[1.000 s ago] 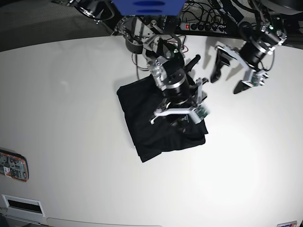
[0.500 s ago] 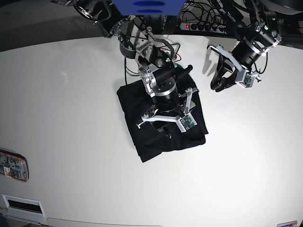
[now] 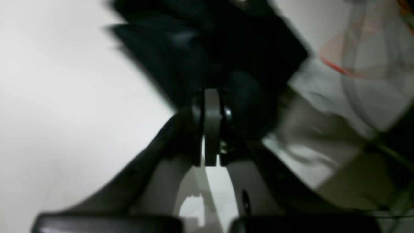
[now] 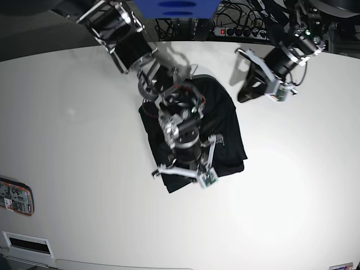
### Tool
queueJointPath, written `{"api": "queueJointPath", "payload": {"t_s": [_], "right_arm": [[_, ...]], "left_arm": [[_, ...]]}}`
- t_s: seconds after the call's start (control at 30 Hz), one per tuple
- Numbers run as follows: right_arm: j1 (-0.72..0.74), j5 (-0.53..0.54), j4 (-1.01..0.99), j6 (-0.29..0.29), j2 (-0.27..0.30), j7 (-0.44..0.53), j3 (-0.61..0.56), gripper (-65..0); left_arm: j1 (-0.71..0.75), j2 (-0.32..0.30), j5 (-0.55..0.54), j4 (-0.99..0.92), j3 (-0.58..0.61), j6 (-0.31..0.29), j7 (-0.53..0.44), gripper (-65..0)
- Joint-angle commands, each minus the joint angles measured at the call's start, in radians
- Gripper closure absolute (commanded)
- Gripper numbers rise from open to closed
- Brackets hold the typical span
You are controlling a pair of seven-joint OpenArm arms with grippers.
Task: Fold the T-shirt properly
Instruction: 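Grasp opposite edges of the folded black shirt with both grippers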
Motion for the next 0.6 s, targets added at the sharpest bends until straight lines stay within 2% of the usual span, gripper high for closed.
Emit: {"api": "queueJointPath", "payload": {"t_s": [0.0, 0.2, 0.27, 0.37, 0.47, 0.57], "right_arm": [[0.042, 0.037, 0.001, -0.007, -0.016, 0.027, 0.015, 0.0], [0.143, 0.372, -0.110, -0.007, -0.016, 0.027, 0.130, 0.0], [0.172, 0.447, -0.148, -0.007, -0.016, 0.027, 0.142, 0.0], [0.212, 0.459, -0.217, -0.007, -0.013, 0.029, 0.136, 0.0], [0.221, 0.461, -0.304, -0.007, -0.013, 0.041, 0.137, 0.0], [0.221, 0.461, -0.393, -0.007, -0.013, 0.099, 0.137, 0.0]], "left_arm": [[-0.001, -0.004, -0.020, 0.000, 0.028, -0.006, -0.025, 0.0], [-0.102, -0.004, -0.020, -0.121, 0.158, -0.006, -0.027, 0.0], [-0.133, 0.027, -0.020, -0.169, 0.176, -0.006, -0.027, 0.0], [-0.157, 0.076, -0.020, -0.228, 0.179, -0.006, -0.027, 0.0], [-0.176, 0.085, 0.004, -0.265, 0.181, -0.006, -0.027, 0.0], [-0.177, 0.085, 0.062, -0.273, 0.181, -0.006, -0.028, 0.0]]}}
